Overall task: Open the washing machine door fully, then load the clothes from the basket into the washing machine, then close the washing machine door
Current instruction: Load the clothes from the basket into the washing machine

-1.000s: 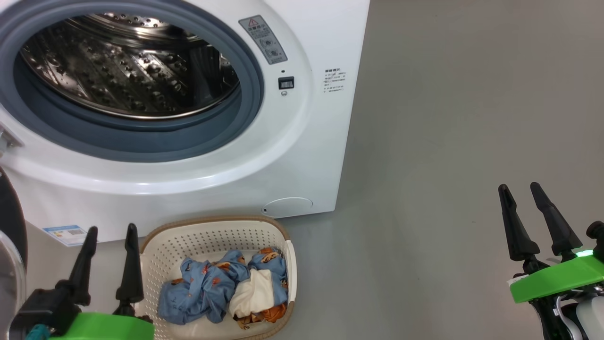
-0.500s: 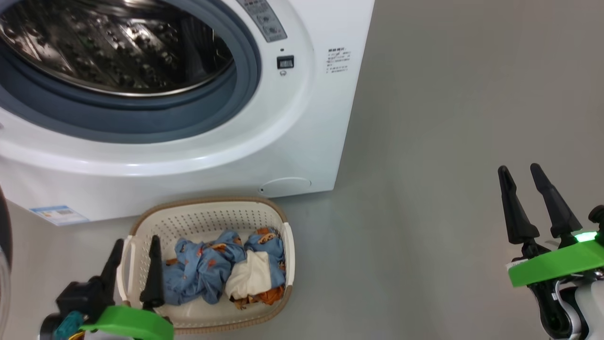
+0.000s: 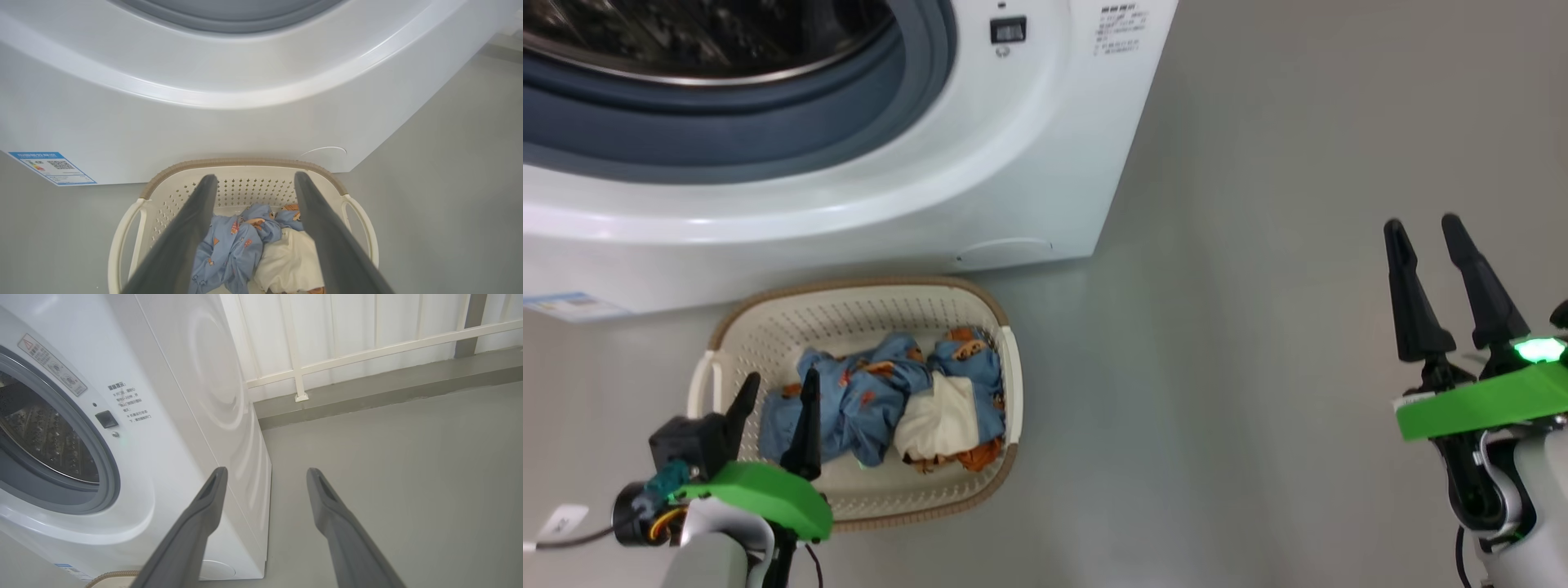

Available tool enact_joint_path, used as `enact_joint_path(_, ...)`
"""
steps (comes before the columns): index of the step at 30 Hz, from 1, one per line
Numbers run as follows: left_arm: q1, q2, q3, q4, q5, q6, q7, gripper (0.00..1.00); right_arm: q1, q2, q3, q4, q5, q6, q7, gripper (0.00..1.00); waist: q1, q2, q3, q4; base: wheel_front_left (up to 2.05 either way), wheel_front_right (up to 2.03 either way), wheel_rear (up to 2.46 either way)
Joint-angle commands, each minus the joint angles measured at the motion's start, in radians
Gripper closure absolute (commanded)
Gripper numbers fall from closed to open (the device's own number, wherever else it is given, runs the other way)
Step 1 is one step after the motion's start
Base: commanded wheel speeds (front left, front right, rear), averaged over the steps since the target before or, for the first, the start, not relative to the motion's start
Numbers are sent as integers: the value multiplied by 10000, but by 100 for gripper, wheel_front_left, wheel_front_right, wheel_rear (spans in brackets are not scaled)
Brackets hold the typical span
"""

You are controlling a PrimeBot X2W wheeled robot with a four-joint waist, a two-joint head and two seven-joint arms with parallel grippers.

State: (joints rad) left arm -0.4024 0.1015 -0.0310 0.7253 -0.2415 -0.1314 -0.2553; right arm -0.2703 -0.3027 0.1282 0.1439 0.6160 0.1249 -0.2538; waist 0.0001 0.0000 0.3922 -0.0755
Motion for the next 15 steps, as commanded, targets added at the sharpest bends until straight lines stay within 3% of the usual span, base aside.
enact_joint_path(1, -389, 311, 216, 306, 56, 8, -65, 0, -227, -89, 186, -287, -22, 58, -80, 0, -1, 0, 644, -110, 0, 0, 0)
enact_joint_path(15, -2263, 482, -178, 2851, -119, 8, -65, 0, -1032, 88, 324, -478, -66, 58, -80, 0, -1, 0, 2040, -259, 0, 0, 0)
